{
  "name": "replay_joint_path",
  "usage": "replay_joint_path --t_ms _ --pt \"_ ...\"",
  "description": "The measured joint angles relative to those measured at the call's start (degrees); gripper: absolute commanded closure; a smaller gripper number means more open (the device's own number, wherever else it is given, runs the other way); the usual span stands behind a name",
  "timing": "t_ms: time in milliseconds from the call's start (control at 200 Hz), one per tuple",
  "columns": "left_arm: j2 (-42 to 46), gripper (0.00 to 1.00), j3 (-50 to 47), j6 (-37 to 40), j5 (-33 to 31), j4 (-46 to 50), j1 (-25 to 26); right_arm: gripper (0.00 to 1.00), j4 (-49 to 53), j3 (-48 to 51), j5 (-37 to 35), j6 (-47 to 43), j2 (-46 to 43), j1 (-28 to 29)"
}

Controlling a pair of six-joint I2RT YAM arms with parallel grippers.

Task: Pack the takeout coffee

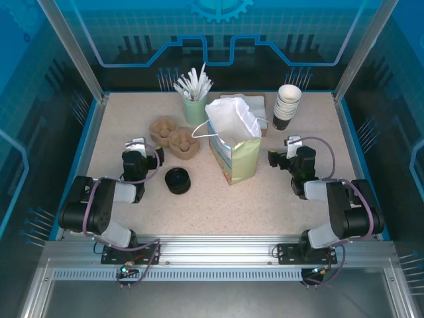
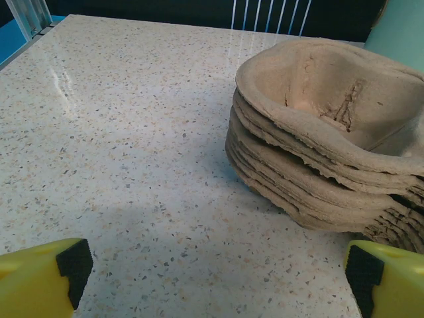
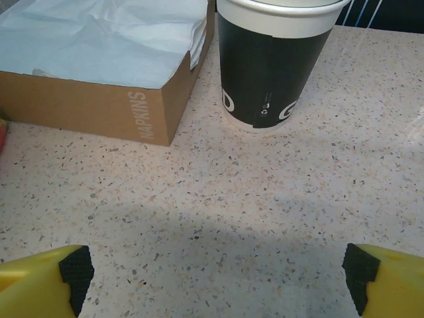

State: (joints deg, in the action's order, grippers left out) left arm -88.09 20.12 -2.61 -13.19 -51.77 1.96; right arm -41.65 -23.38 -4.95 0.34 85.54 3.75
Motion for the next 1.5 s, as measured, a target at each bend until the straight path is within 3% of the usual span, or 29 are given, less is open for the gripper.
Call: replay_joint_path --t_ms 1496 --pt "0.0 0.01 0.0 0.0 0.0 0.0 0.0 0.00 0.0 0.0 0.9 -0.2 0.0 0.0"
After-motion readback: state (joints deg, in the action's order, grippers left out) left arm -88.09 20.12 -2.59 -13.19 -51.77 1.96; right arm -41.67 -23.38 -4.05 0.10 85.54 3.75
